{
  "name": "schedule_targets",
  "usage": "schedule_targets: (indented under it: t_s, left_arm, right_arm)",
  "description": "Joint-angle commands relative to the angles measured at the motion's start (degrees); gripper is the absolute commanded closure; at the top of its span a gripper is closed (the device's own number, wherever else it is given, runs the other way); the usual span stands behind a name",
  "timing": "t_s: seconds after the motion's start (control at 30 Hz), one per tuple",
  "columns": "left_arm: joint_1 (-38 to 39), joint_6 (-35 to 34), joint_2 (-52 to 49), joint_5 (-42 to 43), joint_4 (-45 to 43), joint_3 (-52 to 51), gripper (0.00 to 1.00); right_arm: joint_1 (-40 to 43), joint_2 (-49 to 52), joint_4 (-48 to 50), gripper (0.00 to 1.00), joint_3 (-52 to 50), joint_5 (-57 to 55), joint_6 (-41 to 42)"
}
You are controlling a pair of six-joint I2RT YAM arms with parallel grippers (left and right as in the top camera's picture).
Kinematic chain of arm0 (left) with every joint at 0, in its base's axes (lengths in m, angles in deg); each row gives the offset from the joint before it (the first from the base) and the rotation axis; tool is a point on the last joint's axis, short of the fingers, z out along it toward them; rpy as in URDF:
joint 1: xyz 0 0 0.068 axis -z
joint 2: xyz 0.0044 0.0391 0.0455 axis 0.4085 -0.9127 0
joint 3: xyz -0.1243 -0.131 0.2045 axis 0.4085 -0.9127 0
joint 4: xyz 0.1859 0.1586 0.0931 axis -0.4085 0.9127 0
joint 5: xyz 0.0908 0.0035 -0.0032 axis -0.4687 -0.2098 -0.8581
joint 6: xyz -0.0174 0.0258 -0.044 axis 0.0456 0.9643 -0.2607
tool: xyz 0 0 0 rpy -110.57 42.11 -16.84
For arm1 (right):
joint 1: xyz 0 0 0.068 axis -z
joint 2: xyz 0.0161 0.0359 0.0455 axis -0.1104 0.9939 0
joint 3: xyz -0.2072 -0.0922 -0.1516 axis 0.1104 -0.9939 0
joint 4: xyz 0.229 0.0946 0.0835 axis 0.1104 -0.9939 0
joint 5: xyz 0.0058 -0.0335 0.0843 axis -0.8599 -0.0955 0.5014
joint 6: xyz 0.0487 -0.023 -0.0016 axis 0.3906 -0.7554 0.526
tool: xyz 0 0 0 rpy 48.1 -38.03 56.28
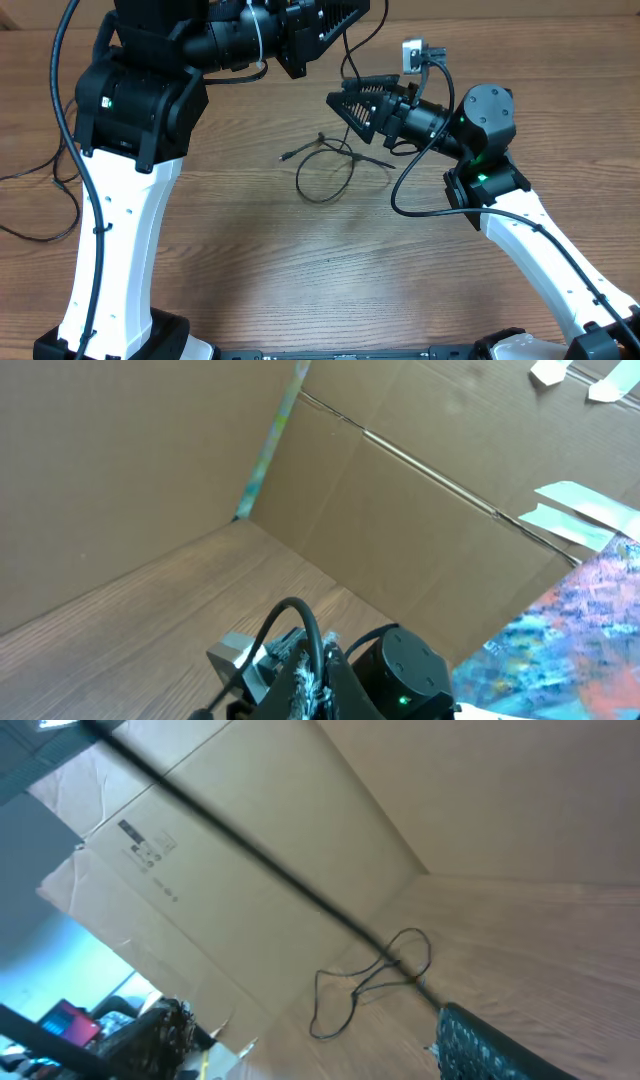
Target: Untangle cables
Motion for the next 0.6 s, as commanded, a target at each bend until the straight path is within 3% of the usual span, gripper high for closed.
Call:
schedule_targets:
  t_s: [0.0,0.2,0.3,0.43,0.57]
  left_arm:
    - [0.4,1.8,0.7,-1.3,-0.5,1.0,0.96]
    - [0.3,3.1,0.7,-6.1,-0.3,1.1,0.96]
    - [0.3,5.7,1.4,-12.0,2.5,1.2,0.96]
    - [-1.2,6.1,1.8,-17.7,5.9,1.2,0.96]
    - [-4.4,6.0,1.9,-18.0,7.5,1.2,0.96]
  right_arm:
    - [-0.8,-0.9,-2.3,0.23,0.9,1.5,1.6]
    - [-1.3,-0.3,-19.3,0.27,0.9,-2.8,-1.7]
    - [-1.3,-0.2,-38.6,0.27,0.9,-19.2,-1.8]
    - [-1.3,-0.2,-47.4,0.43,0.9,-27.2,-1.8]
    - [-1.3,-0.2,-52.3,0.45,0.9,-29.2,-5.2]
